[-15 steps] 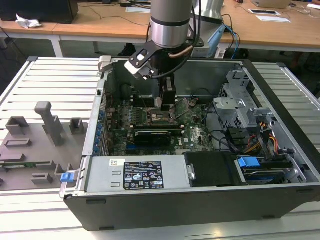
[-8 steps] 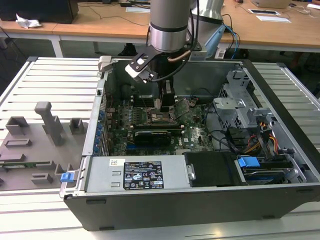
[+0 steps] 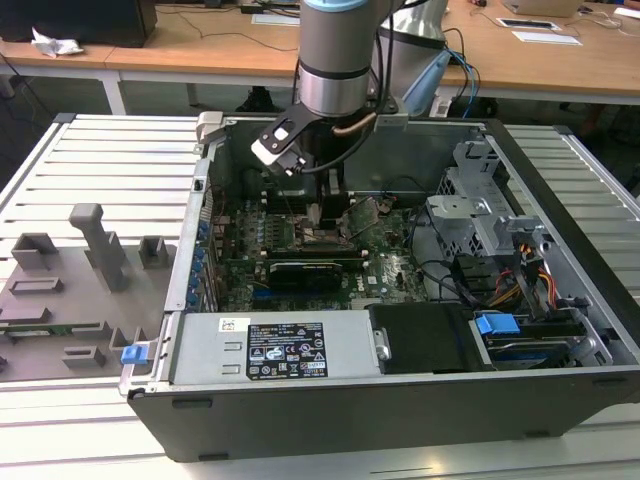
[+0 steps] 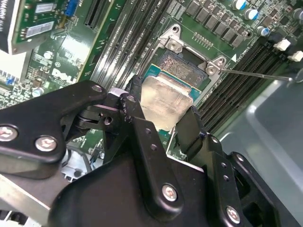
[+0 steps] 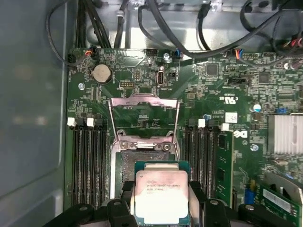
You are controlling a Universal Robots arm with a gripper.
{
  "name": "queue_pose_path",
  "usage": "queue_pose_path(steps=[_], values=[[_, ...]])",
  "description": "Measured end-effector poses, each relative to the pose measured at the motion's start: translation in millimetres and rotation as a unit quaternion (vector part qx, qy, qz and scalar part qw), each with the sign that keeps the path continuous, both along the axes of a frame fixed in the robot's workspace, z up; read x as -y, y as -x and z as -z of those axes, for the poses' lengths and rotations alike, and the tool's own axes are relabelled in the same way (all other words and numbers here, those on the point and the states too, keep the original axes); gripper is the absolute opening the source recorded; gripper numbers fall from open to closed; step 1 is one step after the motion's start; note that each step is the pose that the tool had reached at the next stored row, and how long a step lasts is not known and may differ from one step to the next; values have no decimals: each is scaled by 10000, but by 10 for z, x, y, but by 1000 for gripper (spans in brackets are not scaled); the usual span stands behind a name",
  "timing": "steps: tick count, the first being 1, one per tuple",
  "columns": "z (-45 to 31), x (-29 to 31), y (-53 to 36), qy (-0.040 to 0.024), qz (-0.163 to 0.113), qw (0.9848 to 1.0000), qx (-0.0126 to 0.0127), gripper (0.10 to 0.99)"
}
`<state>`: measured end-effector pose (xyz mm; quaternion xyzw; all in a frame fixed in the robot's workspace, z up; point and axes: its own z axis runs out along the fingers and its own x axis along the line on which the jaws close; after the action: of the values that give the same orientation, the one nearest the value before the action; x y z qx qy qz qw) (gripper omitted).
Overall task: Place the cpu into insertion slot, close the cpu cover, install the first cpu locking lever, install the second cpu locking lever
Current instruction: 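Place the cpu into insertion slot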
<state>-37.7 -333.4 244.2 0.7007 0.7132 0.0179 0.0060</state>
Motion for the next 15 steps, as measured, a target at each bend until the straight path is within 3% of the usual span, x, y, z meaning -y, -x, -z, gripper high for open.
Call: queue_pose_path(steps=[6,15], values=[[106,-10,5,1,7,10000,-1,537],[167,-32,21,1,8,10000,0,537]])
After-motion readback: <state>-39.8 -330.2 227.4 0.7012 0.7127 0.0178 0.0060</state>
